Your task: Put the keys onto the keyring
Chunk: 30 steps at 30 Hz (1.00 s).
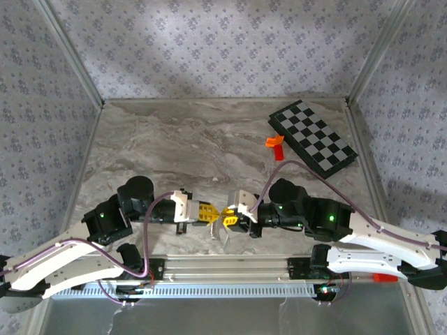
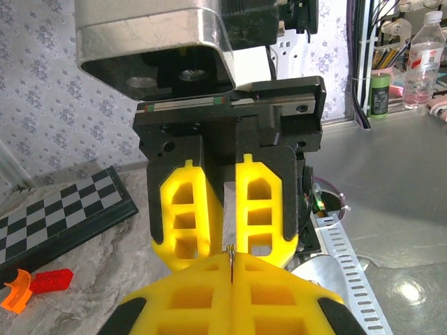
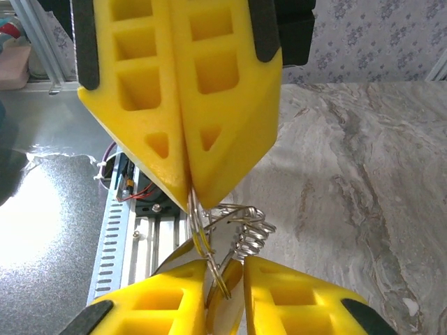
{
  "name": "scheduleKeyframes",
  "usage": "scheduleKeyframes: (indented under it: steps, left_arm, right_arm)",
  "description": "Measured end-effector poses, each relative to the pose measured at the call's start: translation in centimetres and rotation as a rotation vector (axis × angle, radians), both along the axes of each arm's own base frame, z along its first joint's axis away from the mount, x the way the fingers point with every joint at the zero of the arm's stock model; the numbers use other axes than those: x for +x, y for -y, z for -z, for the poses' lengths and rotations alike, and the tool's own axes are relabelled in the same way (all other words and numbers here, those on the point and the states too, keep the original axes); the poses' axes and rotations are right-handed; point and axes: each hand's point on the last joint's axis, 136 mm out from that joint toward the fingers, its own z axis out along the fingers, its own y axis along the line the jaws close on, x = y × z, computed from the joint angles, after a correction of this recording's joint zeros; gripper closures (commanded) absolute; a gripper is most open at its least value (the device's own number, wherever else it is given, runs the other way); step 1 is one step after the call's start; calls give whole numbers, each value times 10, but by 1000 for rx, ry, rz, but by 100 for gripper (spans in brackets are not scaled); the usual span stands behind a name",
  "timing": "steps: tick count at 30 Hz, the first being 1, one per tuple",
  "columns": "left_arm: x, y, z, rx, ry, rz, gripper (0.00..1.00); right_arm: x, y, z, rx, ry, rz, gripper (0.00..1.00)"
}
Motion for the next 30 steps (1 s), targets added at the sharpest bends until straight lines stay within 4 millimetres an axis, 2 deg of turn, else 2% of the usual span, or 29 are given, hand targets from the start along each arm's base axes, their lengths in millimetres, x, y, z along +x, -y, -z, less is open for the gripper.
scheduleKeyframes:
  steps: [4, 10, 20, 25, 28, 30]
  left_arm:
    - [-2, -1, -1, -5, 1, 7, 100]
    - [-4, -2, -3, -12, -1, 14, 100]
    - [-7, -3, 3, -5, -18, 30, 100]
    - [-8, -5, 2, -18, -11, 31, 100]
    - [-9, -6, 1, -25, -7, 30, 100]
    - [-9, -6, 1, -27, -6, 30, 100]
  right_arm:
    - [-2, 2, -4, 13, 3, -2, 85]
    - [-6, 3, -7, 24, 1, -7, 100]
    - [-6, -10, 5, -21, -16, -21, 100]
    - [-6, -11, 4, -26, -19, -25, 100]
    - [-6, -11, 3, -22, -18, -26, 91]
    - [-6, -11, 2, -19, -18, -26, 81]
